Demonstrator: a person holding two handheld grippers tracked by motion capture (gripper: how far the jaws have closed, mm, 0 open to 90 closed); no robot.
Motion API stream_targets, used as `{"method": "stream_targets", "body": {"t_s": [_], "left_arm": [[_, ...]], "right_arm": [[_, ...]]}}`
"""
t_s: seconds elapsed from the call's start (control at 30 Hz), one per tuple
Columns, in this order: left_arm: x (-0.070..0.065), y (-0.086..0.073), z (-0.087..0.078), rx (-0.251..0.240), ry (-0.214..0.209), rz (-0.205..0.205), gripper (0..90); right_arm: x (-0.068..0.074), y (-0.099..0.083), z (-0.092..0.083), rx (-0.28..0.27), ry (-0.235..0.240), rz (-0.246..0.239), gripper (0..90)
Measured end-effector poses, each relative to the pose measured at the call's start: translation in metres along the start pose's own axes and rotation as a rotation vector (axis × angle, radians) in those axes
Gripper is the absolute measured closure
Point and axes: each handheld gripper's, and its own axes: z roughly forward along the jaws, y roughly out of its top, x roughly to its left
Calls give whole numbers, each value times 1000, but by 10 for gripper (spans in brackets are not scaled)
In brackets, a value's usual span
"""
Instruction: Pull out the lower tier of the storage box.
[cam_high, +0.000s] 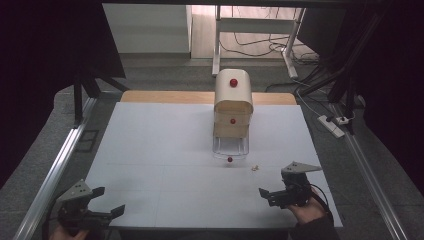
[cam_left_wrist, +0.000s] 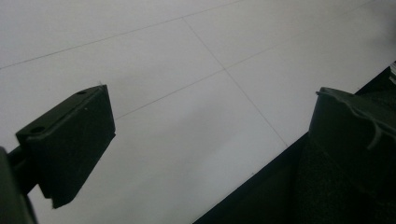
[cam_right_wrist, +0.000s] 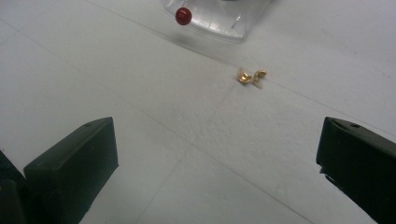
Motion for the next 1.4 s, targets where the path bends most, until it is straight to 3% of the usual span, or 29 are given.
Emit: {"method": "stream_targets", "body": {"t_s": [0.73,1.4], "left_arm": [[0,0,0,0,0,0,7],[0,0,0,3,3,3,8]], "right_arm": [[-7,-16,-22,-26,-51,44,0],[-9,-23,-29,9,-74,54,0]]}}
